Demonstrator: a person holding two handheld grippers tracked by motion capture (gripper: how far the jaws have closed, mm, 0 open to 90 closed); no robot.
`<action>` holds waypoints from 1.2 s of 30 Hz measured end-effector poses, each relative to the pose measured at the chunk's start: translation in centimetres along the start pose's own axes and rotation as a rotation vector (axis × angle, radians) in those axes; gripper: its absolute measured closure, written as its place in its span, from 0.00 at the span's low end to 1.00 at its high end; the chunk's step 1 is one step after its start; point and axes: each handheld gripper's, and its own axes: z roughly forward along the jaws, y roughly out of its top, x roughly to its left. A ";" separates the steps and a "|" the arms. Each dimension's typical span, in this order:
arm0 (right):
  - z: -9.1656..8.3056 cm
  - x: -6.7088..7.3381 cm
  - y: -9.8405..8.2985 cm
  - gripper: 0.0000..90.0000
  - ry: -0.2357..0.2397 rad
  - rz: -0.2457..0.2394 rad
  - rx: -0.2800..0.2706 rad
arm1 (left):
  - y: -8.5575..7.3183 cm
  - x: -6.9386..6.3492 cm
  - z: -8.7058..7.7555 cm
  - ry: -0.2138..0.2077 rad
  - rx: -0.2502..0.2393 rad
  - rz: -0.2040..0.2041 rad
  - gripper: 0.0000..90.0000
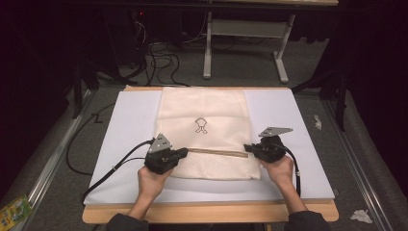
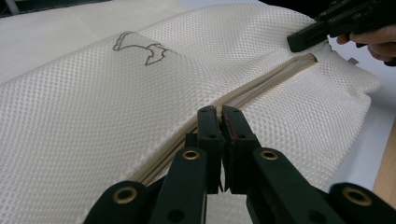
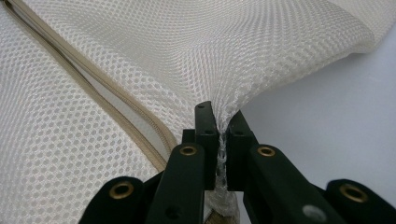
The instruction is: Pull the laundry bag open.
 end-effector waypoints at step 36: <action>0.1 -0.4 -0.2 0.98 -0.004 0.011 0.006 | -0.9 2.1 -2.6 0.041 -0.029 -0.051 0.97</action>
